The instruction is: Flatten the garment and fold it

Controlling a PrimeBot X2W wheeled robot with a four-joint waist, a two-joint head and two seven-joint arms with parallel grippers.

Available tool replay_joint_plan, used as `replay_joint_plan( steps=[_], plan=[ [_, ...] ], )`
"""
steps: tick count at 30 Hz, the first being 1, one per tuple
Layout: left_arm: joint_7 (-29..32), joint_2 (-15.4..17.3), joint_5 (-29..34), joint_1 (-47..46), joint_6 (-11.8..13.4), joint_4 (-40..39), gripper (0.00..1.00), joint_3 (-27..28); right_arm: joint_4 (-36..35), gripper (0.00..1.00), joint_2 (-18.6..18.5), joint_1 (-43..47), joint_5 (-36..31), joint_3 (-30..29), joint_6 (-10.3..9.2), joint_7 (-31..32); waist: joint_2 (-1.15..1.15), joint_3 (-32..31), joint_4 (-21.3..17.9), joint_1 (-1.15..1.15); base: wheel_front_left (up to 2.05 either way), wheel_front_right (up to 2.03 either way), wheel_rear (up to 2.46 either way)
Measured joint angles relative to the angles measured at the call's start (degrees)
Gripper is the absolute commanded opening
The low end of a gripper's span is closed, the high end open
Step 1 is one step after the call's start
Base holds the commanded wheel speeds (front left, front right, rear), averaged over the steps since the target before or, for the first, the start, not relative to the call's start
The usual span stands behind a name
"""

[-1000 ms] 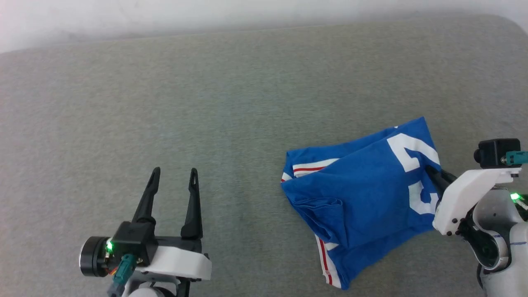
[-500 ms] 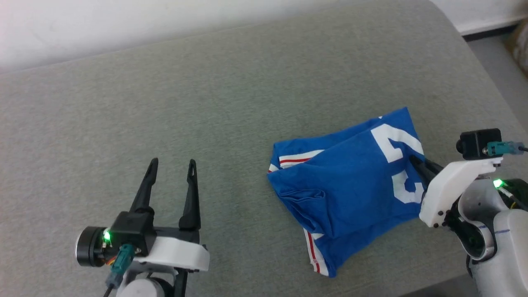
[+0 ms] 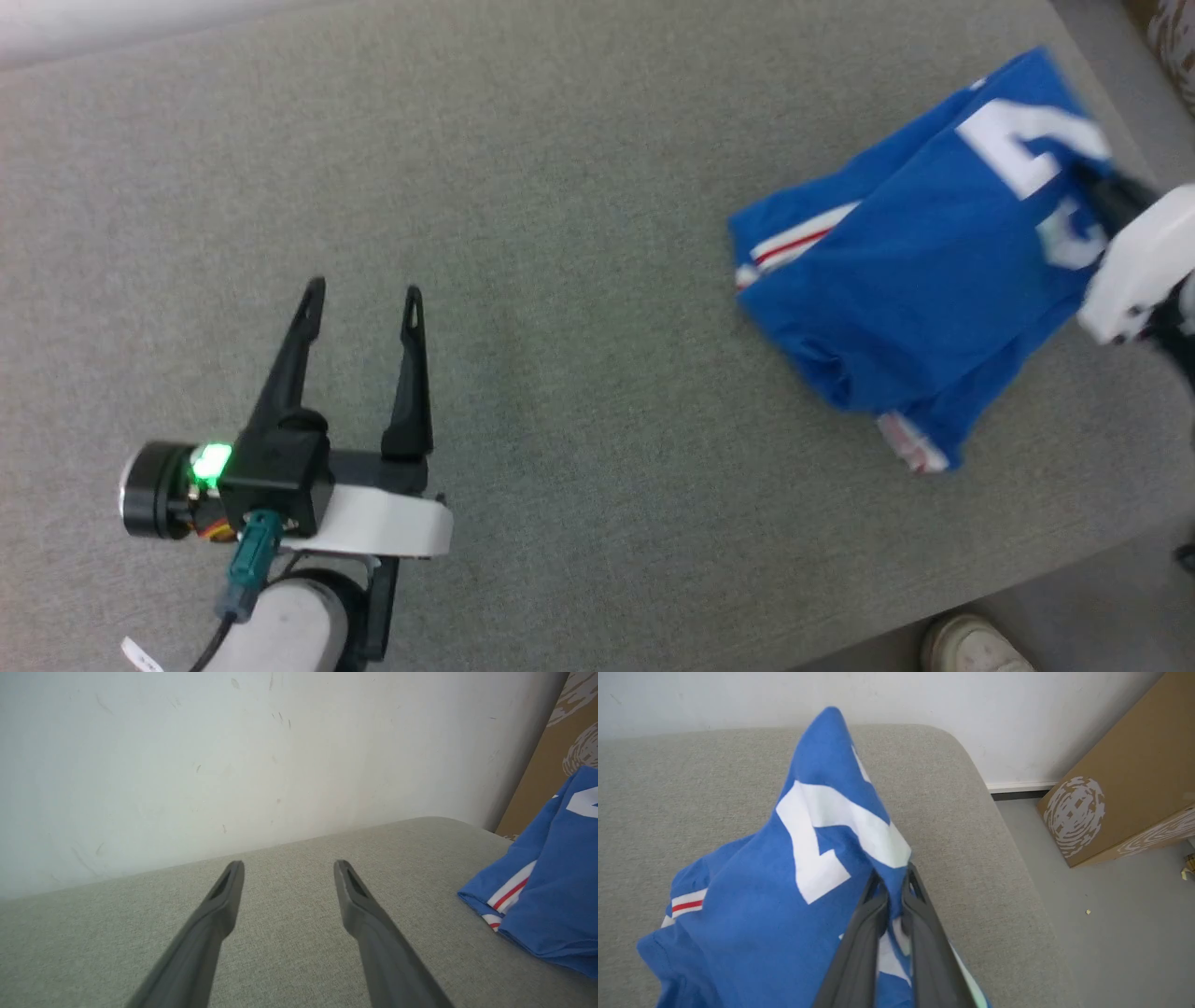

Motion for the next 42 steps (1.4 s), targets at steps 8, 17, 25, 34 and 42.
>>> replay_joint_plan(
  steps=[8, 17, 25, 34, 42],
  plan=[
    [3.4, 2.6, 5.4, -5.6, 2.0, -4.0, 1.0, 0.8, 6.3, 0.0, -5.7, -7.2, -0.7, -4.7, 0.0, -2.6, 0.0, 7.1, 0.4, 0.01, 0.0, 0.0, 0.0],
    [4.5, 4.6, 11.6, -10.8, 3.0, -7.4, 1.0, 1.1, 17.6, 0.0, -9.3, -12.8, -6.0, -12.4, 0.0, -8.4, 0.0, 15.1, 1.0, 0.01, 0.0, 0.0, 0.0],
    [2.9, 6.4, 14.8, -12.8, 3.4, -8.6, 1.0, 1.0, 26.7, 0.32, -8.5, -15.8, -10.2, -15.5, 0.0, -13.3, 0.0, 19.9, 1.6, 0.0, 0.0, 0.0, 0.0],
    [1.7, 4.0, 8.5, -12.3, 3.7, -8.8, 1.0, 2.4, 31.6, 1.0, -8.2, -18.5, -12.4, -16.1, 0.0, -17.4, 0.0, 19.6, 2.1, -0.01, 0.0, 0.0, 0.0],
    [-1.8, 1.8, 3.5, -9.0, 2.8, -5.4, 1.0, 1.9, 31.7, 1.0, -8.3, -17.5, -10.2, -15.2, 0.0, -20.1, 0.0, 15.3, 3.0, -0.01, 0.0, 0.0, 0.0]
  ],
)
